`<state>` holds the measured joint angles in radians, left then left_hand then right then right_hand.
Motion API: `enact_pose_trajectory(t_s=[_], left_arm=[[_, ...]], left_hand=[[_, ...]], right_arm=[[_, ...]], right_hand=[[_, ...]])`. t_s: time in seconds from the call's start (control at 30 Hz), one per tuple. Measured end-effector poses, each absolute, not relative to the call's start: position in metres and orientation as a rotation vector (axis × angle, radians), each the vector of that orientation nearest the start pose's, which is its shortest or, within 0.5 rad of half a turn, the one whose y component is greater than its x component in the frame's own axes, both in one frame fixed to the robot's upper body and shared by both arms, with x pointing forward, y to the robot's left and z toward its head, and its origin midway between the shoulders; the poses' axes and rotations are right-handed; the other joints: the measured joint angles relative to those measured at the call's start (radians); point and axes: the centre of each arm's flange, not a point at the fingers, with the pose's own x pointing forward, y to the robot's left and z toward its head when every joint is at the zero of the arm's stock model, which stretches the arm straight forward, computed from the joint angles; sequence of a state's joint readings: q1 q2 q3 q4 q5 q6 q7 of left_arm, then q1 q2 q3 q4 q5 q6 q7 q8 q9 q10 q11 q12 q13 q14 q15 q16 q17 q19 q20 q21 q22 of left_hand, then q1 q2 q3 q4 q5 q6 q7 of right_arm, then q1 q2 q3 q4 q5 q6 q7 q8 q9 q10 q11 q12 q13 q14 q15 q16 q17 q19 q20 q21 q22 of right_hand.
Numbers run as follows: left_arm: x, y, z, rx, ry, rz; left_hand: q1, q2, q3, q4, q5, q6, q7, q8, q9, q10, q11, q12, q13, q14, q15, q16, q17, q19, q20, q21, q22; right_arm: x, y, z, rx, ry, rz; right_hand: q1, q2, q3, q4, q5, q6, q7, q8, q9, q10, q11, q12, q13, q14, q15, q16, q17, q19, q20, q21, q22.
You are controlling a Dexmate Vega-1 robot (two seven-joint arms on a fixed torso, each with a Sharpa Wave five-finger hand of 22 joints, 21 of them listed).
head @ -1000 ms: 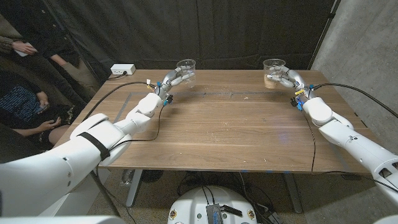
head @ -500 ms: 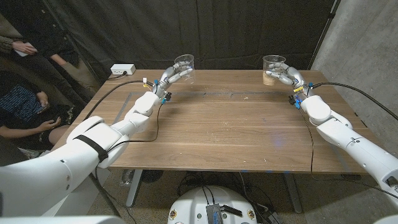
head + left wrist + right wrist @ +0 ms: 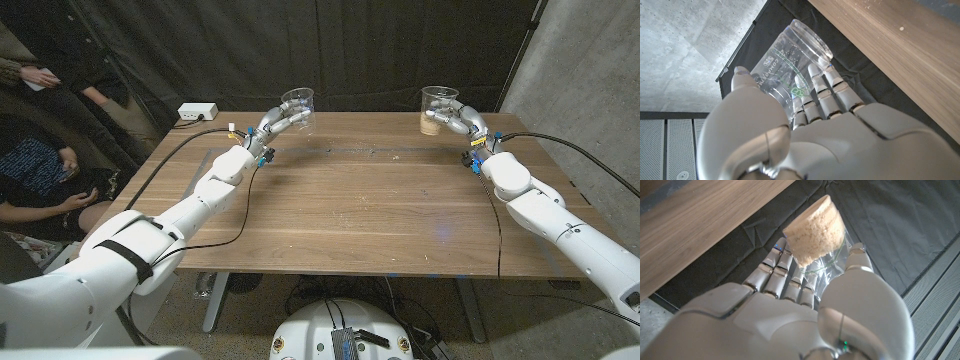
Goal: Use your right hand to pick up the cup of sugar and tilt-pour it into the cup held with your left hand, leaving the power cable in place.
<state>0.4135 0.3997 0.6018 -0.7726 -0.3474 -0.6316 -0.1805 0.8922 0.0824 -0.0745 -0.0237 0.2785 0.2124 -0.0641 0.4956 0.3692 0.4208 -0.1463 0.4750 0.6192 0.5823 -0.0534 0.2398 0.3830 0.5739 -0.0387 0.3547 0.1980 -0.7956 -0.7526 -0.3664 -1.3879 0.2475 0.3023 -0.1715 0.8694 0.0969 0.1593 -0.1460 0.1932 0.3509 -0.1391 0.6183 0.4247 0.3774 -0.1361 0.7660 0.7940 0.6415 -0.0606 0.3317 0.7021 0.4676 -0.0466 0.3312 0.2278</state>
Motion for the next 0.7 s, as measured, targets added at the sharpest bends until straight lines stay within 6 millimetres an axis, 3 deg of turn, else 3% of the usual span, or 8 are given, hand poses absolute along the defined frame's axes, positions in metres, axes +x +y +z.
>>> enact_pose_trajectory(t_s=[0.7], left_arm=[[0.69, 0.23, 0.065, 0.435, -0.779, -0.341]], left_hand=[[0.001, 0.009, 0.0, 0.0, -0.02, 0.0, 0.0, 0.0, 0.005, 0.0, 0.0, 0.006, 0.004, 0.0, 0.0, -0.008, 0.005, -0.008, -0.002, -0.004, 0.0]], right_arm=[[0.6, -0.368, 0.059, -0.504, -0.768, -0.052]], right_hand=[[0.0, 0.0, 0.0, 0.0, -0.001, 0.012, -0.002, 0.003, -0.004, 0.059, -0.002, -0.001, -0.035, 0.038, -0.003, 0.005, 0.005, 0.003, -0.004, 0.0, 0.0]])
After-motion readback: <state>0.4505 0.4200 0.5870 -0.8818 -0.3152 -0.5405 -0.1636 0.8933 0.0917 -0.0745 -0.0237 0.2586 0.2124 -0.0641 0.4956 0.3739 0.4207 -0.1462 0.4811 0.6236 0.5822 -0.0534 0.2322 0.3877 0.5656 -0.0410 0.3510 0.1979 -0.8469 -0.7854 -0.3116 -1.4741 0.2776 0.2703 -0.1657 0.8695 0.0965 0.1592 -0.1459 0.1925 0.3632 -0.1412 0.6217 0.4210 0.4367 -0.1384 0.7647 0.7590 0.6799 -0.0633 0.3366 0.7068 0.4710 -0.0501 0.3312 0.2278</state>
